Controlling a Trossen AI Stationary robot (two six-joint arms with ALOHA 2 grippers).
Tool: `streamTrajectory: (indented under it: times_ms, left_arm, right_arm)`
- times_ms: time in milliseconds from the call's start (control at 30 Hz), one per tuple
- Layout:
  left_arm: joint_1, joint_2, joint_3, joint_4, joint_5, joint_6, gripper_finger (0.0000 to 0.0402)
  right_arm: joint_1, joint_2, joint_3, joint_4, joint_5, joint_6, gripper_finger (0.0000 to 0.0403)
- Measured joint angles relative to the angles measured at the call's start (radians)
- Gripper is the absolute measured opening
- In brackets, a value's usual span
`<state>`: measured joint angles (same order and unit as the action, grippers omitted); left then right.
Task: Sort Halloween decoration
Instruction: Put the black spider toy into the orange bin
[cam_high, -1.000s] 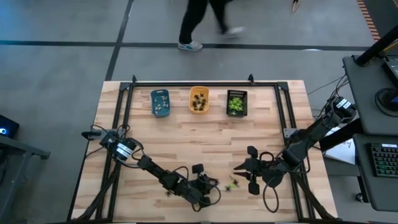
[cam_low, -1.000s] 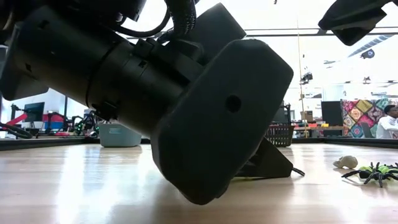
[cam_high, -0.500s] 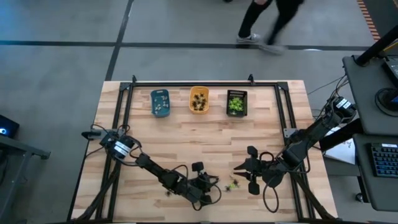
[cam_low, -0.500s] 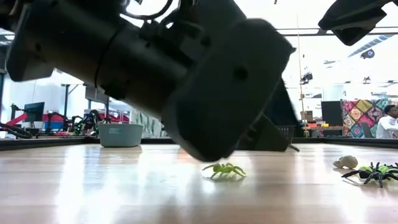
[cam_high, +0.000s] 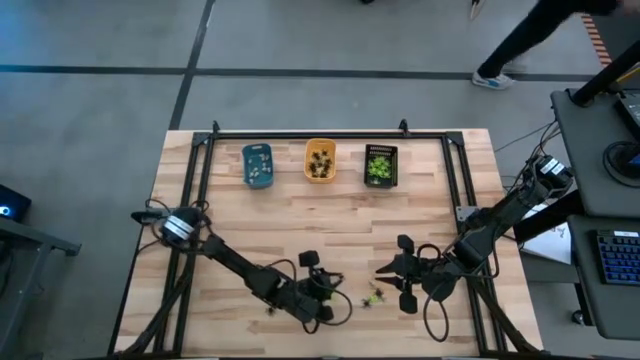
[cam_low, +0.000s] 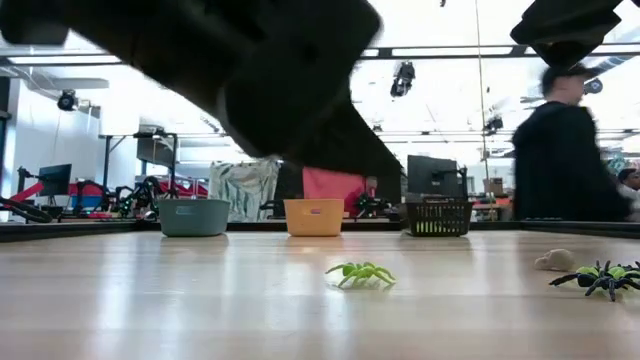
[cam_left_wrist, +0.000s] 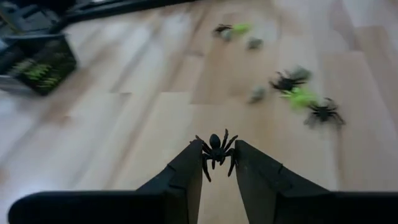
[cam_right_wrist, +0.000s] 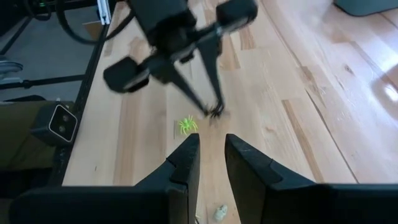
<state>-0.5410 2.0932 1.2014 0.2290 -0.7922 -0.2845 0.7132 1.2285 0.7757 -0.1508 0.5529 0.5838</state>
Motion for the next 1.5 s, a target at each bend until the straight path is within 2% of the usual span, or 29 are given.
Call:
streamTrajectory:
  times_ms: [167, 333, 533, 600, 933, 1133, 1233, 1500]
  left_arm:
    - [0.017, -0.127, -0.088, -0.052, -0.013, 0.021, 0.0074]
    - [0.08, -0.281, -0.209, -0.053, -0.012, 0.063, 0.0074]
    - [0.246, -0.43, -0.298, -0.051, 0.0, 0.144, 0.0074]
    - [0.322, -0.453, -0.301, -0.049, 0.038, 0.174, 0.0074]
    - [0.726, -0.458, -0.262, -0.045, 0.297, 0.348, 0.0074]
    - [0.919, -0.418, -0.219, -0.042, 0.521, 0.319, 0.0074]
    - [0.969, -0.386, -0.199, -0.043, 0.579, 0.282, 0.0074]
    - [0.995, -0.363, -0.171, -0.042, 0.586, 0.258, 0.0074]
  right_arm:
    - [0.0, 0.0, 0.0, 0.001, 0.0, -0.001, 0.0068]
    - [0.0, 0.0, 0.0, 0.005, 0.022, -0.002, 0.0068]
    - [0.0, 0.0, 0.0, 0.002, 0.038, -0.008, 0.0068]
    - [0.0, 0.0, 0.0, 0.001, 0.053, -0.008, 0.0068]
    - [0.0, 0.0, 0.0, 0.001, 0.079, -0.008, 0.0068]
    - [0.0, 0.0, 0.0, 0.001, 0.106, -0.008, 0.0068]
    - [-0.003, 0.0, 0.0, 0.0, 0.114, -0.008, 0.0068]
    - [-0.005, 0.0, 0.0, 0.0, 0.128, -0.008, 0.0068]
